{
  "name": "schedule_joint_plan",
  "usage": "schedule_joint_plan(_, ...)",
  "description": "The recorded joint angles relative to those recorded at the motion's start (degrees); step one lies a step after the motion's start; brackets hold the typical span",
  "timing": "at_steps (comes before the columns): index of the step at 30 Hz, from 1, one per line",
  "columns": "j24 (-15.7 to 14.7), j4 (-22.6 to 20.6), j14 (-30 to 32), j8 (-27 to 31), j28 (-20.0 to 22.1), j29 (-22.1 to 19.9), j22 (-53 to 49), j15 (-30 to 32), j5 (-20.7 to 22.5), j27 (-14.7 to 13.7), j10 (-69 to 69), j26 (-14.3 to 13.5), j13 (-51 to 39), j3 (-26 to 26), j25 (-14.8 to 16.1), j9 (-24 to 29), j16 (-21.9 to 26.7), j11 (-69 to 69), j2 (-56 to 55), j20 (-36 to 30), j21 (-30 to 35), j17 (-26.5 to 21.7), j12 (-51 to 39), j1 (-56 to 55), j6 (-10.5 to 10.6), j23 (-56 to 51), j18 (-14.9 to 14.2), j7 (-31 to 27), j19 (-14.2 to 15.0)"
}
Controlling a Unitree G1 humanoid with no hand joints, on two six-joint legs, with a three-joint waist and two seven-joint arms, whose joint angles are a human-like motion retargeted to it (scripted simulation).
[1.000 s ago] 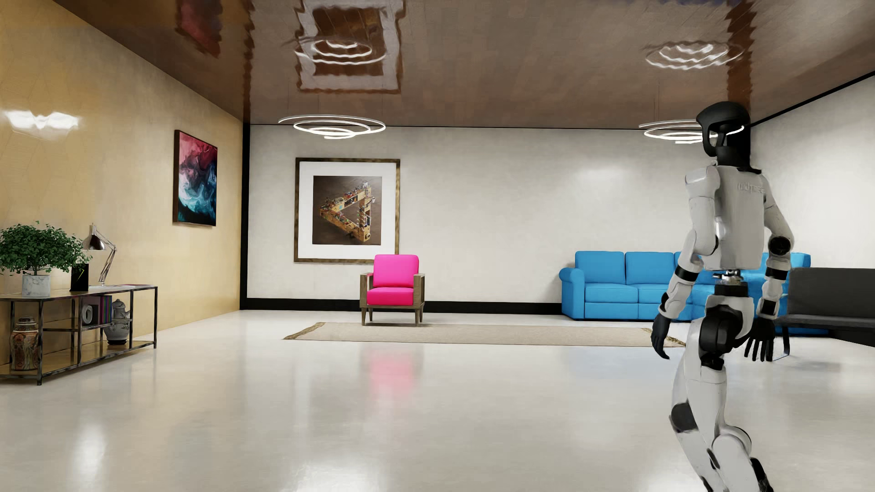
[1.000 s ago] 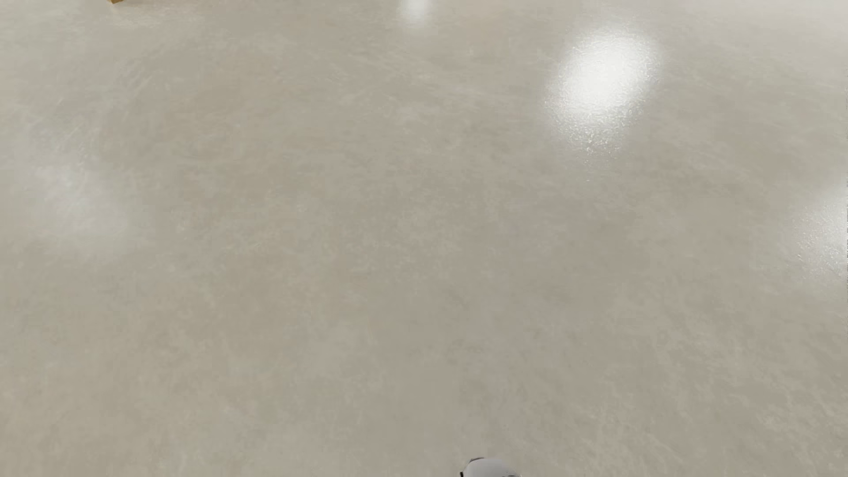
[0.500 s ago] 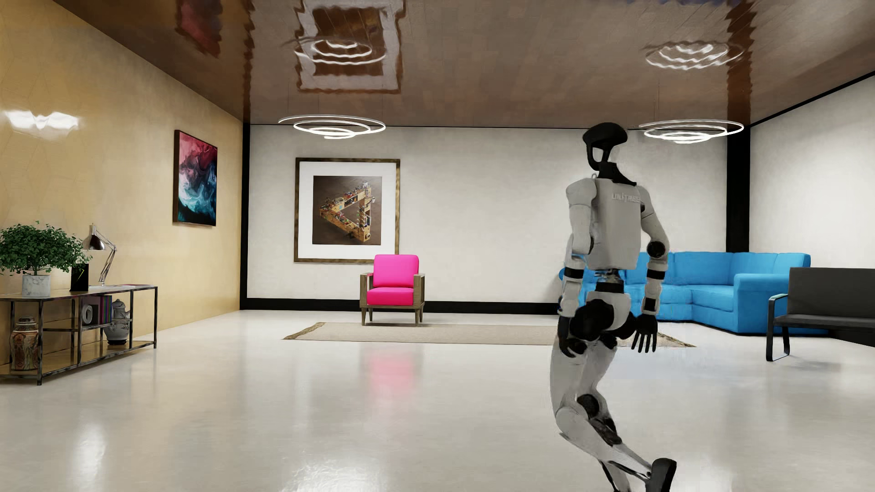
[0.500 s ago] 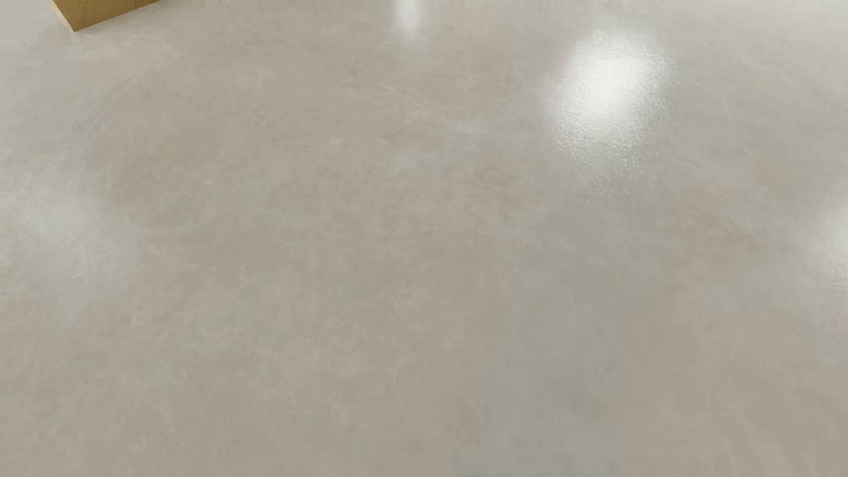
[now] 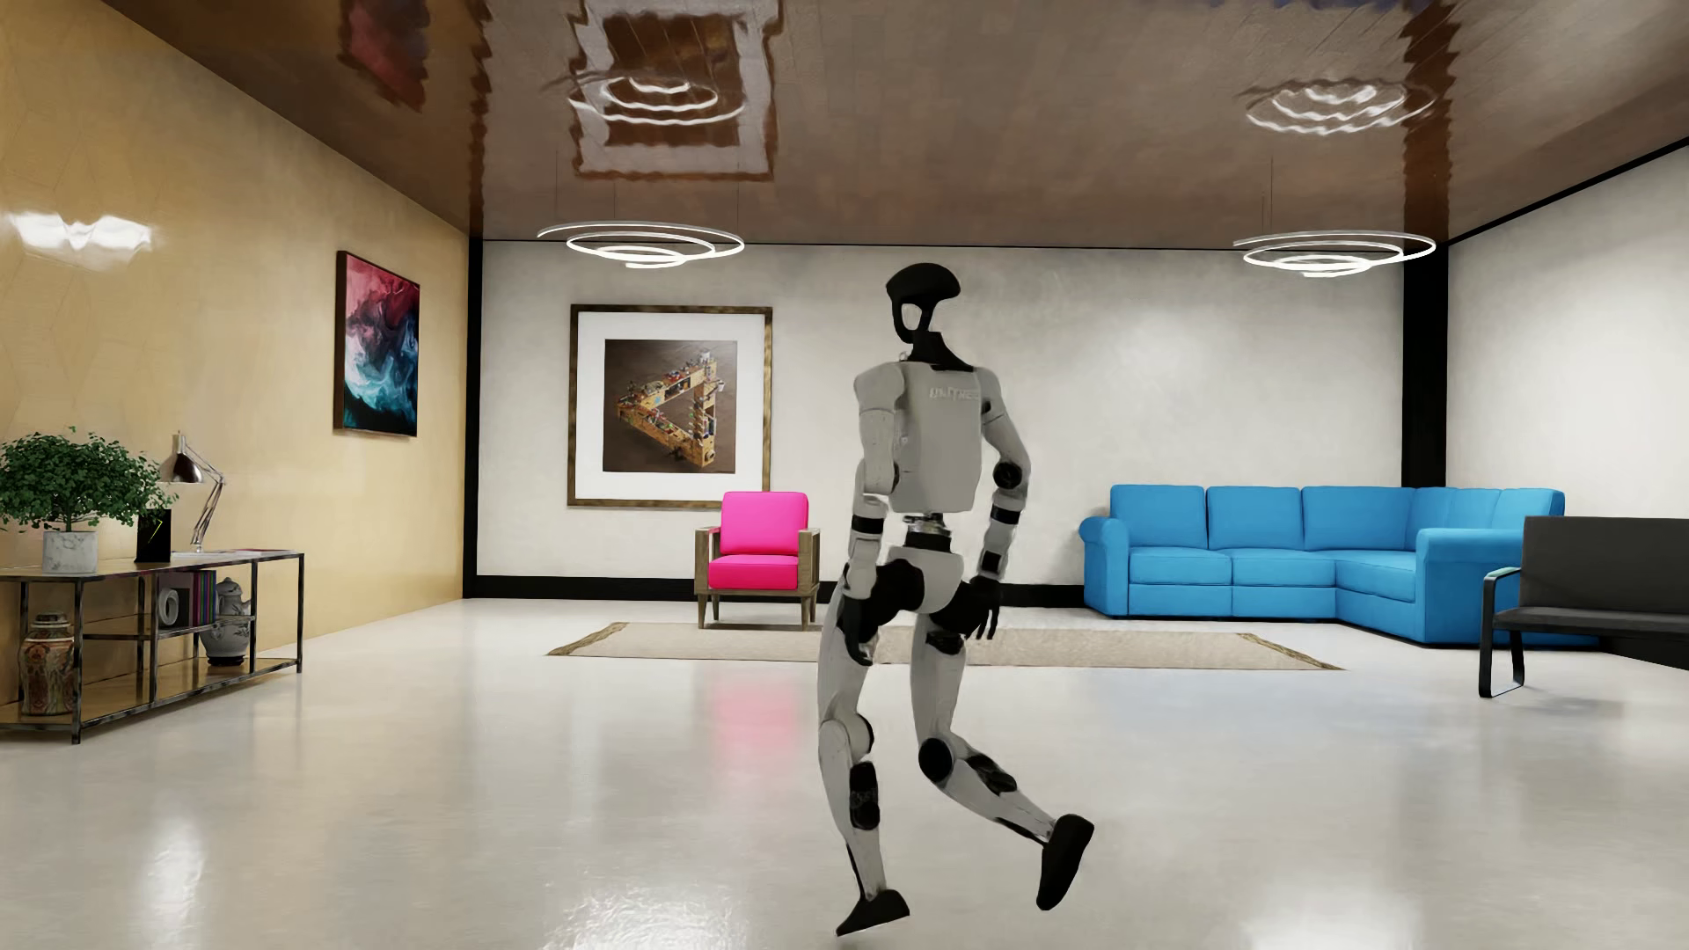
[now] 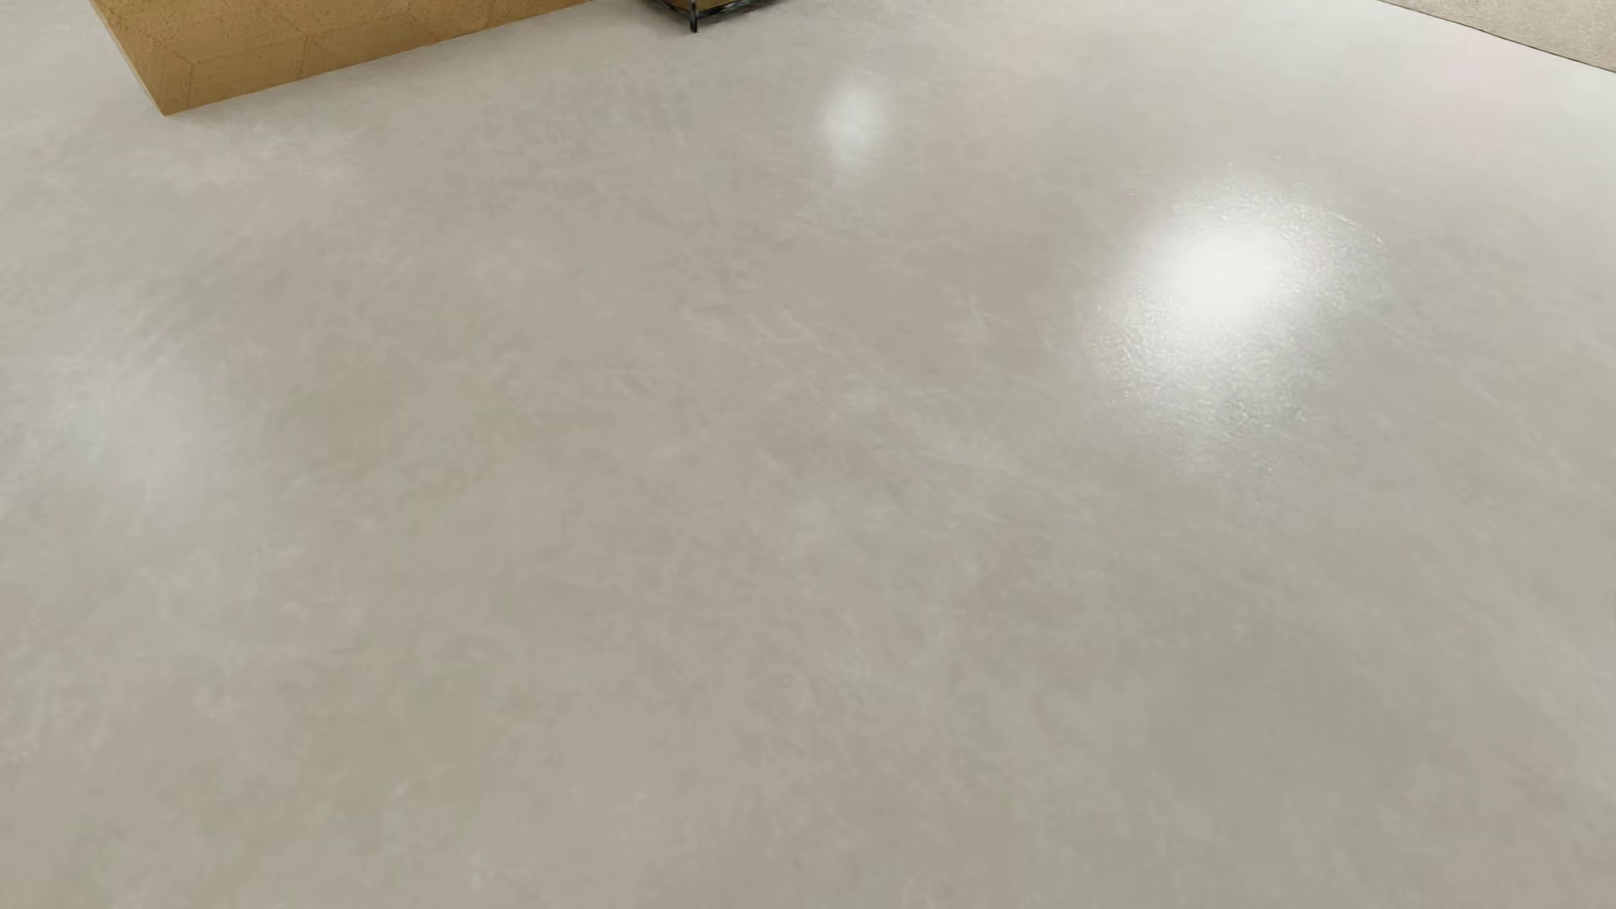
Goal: Approach armchair
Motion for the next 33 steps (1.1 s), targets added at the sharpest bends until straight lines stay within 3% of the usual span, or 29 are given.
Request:
schedule_joint_plan(2,0.0,0.98,-8.76,0.0,0.0,0.0,-1.85,-6.75,1.45,0.0,-5.39,0.0,1.62,-7.39,0.0,-0.39,0.84,-2.8,-11.0,0.25,0.21,-0.08,-2.62,10.78,3.04,1.23,0.0,0.0,0.0)
schedule_joint_plan(4,0.0,3.71,-17.67,0.0,0.0,0.0,-9.24,-6.0,2.04,0.0,-11.7,0.0,2.95,-13.08,0.0,0.88,2.98,-18.25,-16.52,0.68,0.02,-0.86,-3.85,23.47,5.13,1.58,0.0,0.0,0.0)
schedule_joint_plan(6,0.0,4.83,-26.46,0.0,0.0,0.0,-12.53,-2.63,0.57,0.0,-14.55,0.0,4.02,-16.4,0.0,0.24,4.21,-38.13,-21.07,3.45,-1.07,-0.7,-6.73,31.69,5.17,1.65,0.0,0.0,0.0)
schedule_joint_plan(7,0.0,5.27,-28.71,0.0,0.0,0.0,-14.45,-0.38,0.26,0.0,-14.83,0.0,4.32,-17.12,0.0,-0.77,4.81,-45.53,-22.93,4.49,-0.66,-0.6,-7.87,34.11,5.14,2.15,0.0,0.0,0.0)
schedule_joint_plan(8,0.0,5.69,-29.32,0.0,0.0,0.0,-14.52,15.26,-1.09,0.0,-14.68,0.0,4.53,-18.11,0.0,-1.55,4.95,-67.26,-24.15,4.42,-0.27,-0.66,-9.3,36.66,4.93,2.96,0.0,0.0,0.0)
schedule_joint_plan(9,0.0,7.74,-27.61,0.0,0.0,0.0,-14.69,2.98,-1.67,0.0,-13.79,0.0,4.94,-19.82,0.0,-1.27,4.71,-48.53,-25.4,5.94,-0.59,-0.64,-9.66,39.32,5.4,3.49,0.0,0.0,0.0)
schedule_joint_plan(10,0.0,9.93,-24.04,0.0,0.0,0.0,-15.62,-3.24,-1.25,0.0,-11.66,0.0,5.09,-20.9,0.0,-1.14,4.28,-42.18,-26.82,8.13,-0.1,-0.3,-8.97,41.69,5.71,4.57,0.0,0.0,0.0)
schedule_joint_plan(11,0.0,11.9,-16.78,0.0,0.0,0.0,-14.48,0.18,-0.6,0.0,-6.95,0.0,5.58,-21.43,0.0,-2.6,3.51,-35.87,-28.48,7.98,0.24,0.09,-7.27,41.47,6.37,6.34,0.0,0.0,0.0)
schedule_joint_plan(12,0.0,13.83,-4.81,0.0,0.0,0.0,-10.73,1.05,2.2,0.0,1.2,0.0,5.58,-20.74,0.0,-3.03,1.46,-29.66,-28.82,8.1,0.91,0.15,-6.29,39.71,8.03,8.89,0.0,0.0,0.0)
schedule_joint_plan(13,0.0,14.2,4.94,0.0,0.0,0.0,-7.86,-1.79,4.16,0.0,12.9,0.0,4.99,-19.46,0.0,-2.4,0.79,-26.45,-25.82,8.68,0.47,0.42,-4.98,35.7,8.16,10.34,0.0,0.0,0.0)
schedule_joint_plan(14,0.0,15.29,7.87,0.0,0.0,0.0,-6.96,-4.97,8.51,0.0,27.89,0.0,4.99,-18.55,0.0,-1.27,0.76,-26.93,-21.74,7.89,-1.18,0.78,-3.79,28.55,9.02,8.54,0.0,0.0,0.0)
schedule_joint_plan(15,0.0,14.24,2.68,0.0,0.0,0.0,-4.31,-6.52,10.2,0.0,37.18,0.0,4.9,-15.62,0.0,-0.22,0.34,-29.54,-15.5,4.12,-1.1,0.79,-4.28,23.07,8.67,7.46,0.0,0.0,0.0)
schedule_joint_plan(16,0.0,11.58,-1.93,0.0,0.0,0.0,-2.54,-6.95,9.94,0.0,41.82,0.0,3.91,-12.26,0.0,0.18,-1.08,-32.06,-10.22,5.87,-1.22,0.93,-3.45,16.6,7.08,5.63,0.0,0.0,0.0)
schedule_joint_plan(17,0.0,9.76,-1.79,0.0,0.0,0.0,-5.38,-7.1,10.09,0.0,40.28,0.0,3.57,-8.58,0.0,0.29,0.05,-35.98,-4.47,3.29,-1.03,0.44,-1.4,10.51,5.87,2.53,0.0,0.0,0.0)
schedule_joint_plan(18,0.0,8.59,0.89,0.0,0.0,0.0,-1.01,-7.17,10.1,0.0,32.2,0.0,3.36,-4.89,0.0,0.56,-2.13,-40.18,1.74,5.85,-2.02,0.07,-0.39,6.32,5.06,0.08,0.0,0.0,0.0)
schedule_joint_plan(20,0.0,6.96,7.39,0.0,0.0,0.0,-1.2,-8.66,7.97,0.0,9.87,0.0,2.1,0.34,0.0,0.73,-0.64,-45.62,11.78,1.55,-3.24,-0.4,2.37,-0.93,2.96,-5.42,0.0,0.0,0.0)
schedule_joint_plan(21,0.0,8.07,4.33,0.0,0.0,0.0,-1.31,-10.31,8.25,0.0,-0.9,0.0,0.5,1.82,0.0,0.11,-0.61,-47.02,15.12,1.37,-3.82,-0.98,3.2,-4.22,3.35,-7.11,0.0,0.0,0.0)
schedule_joint_plan(23,0.0,10.56,-21.86,0.0,0.0,0.0,-1.2,-13.48,7.77,0.0,-11.81,0.0,-2.43,4.97,0.0,-0.89,-0.43,-46.81,19.8,0.34,-5.86,-1.95,4.1,-8.56,4.06,-9.22,0.0,0.0,0.0)
schedule_joint_plan(24,0.0,11.72,-25.78,0.0,0.0,0.0,-1.64,-13.06,6.62,0.0,-11.65,0.0,-3.36,6.65,0.0,-0.85,0.0,-45.66,21.93,-0.42,-6.78,-1.99,4.84,-9.9,3.7,-9.17,0.0,0.0,0.0)
schedule_joint_plan(25,0.0,11.68,-17.52,0.0,0.0,0.0,-1.44,-9.79,5.06,0.0,-11.28,0.0,-3.62,8.14,0.0,-0.33,0.27,-44.28,24.7,-0.61,-8.04,-1.58,5.4,-11.18,3.05,-8.1,0.0,0.0,0.0)
schedule_joint_plan(26,0.0,10.3,-4.21,0.0,0.0,0.0,-0.85,-3.4,2.88,0.0,-6.81,0.0,-2.81,8.36,0.0,-1.12,0.25,-40.48,25.41,-0.8,-8.84,-1.21,5.84,-13.11,2.01,-7.06,0.0,0.0,0.0)
schedule_joint_plan(27,0.0,7.12,5.76,0.0,0.0,0.0,-0.15,7.02,0.24,0.0,-2.22,0.0,-1.54,7.45,0.0,-2.02,0.11,-32.69,22.72,-0.98,-9.4,-0.48,5.97,-14.27,-0.18,-5.62,0.0,0.0,0.0)
schedule_joint_plan(28,0.0,5.25,7.64,0.0,0.0,0.0,1.9,15.27,-0.51,0.0,2.19,0.0,-1.01,5.85,0.0,-2.12,0.45,-21.85,18.46,0.05,-6.01,-0.42,5.39,-12.8,-1.5,-1.49,0.0,0.0,0.0)
schedule_joint_plan(29,0.0,2.09,6.01,0.0,0.0,0.0,1.87,15.63,-1.42,0.0,3.51,0.0,0.64,4.14,0.0,-2.46,0.8,-8.84,10.32,1.21,-5.76,-0.45,4.18,-10.84,-2.68,-1.41,0.0,0.0,0.0)
schedule_joint_plan(31,0.0,0.17,-1.1,0.0,0.0,0.0,1.84,-0.64,0.53,0.0,-1.2,0.0,2.29,-2.17,0.0,-0.59,0.72,5.0,-1.56,4.49,-2.4,-0.82,1.16,1.61,-2.64,-0.65,0.0,0.0,0.0)
schedule_joint_plan(33,0.0,1.17,-9.38,0.0,0.0,0.0,-4.94,-5.41,3.63,0.0,-8.31,0.0,5.19,-9.95,0.0,0.38,2.77,0.09,-11.19,4.91,-1.09,-1.55,-0.47,15.33,-0.91,1.51,0.0,0.0,0.0)
